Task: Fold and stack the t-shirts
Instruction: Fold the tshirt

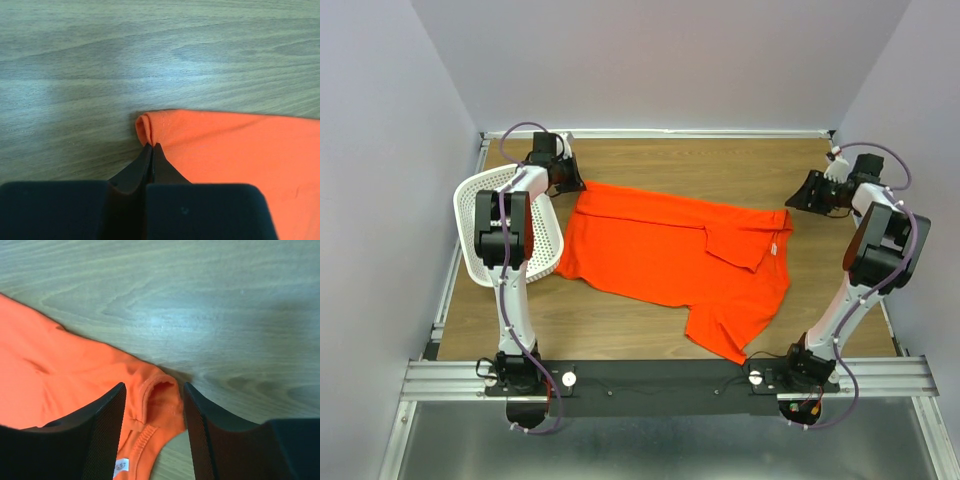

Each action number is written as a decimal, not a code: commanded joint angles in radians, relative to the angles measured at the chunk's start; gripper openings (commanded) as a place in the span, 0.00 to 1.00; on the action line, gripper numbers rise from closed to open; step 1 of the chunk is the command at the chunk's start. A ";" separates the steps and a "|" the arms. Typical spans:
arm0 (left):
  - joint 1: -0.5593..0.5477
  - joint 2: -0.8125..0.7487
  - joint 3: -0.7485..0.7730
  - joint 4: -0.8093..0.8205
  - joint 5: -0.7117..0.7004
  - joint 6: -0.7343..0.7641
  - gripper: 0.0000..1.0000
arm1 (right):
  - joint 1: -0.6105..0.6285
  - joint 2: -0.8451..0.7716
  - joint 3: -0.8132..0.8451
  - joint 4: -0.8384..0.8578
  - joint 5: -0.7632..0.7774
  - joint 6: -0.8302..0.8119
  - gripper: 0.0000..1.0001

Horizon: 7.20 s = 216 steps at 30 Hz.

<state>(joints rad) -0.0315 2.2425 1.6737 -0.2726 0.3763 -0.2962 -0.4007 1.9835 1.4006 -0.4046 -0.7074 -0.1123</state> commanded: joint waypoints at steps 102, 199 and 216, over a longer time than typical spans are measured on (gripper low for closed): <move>0.024 0.109 0.173 0.038 0.090 -0.109 0.00 | 0.011 0.406 0.558 -0.149 -0.012 0.045 0.01; -0.395 -0.593 -0.830 -0.005 -0.972 -0.819 0.17 | 0.191 -0.784 -0.600 -0.505 -0.112 -1.210 0.71; -0.395 -0.719 -0.899 0.113 -0.887 -0.690 0.00 | 0.192 -0.779 -0.675 -0.938 0.175 -2.108 0.62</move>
<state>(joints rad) -0.4309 1.5440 0.7929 -0.2008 -0.5243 -1.0126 -0.2089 1.2404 0.8066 -1.2118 -0.5102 -1.8668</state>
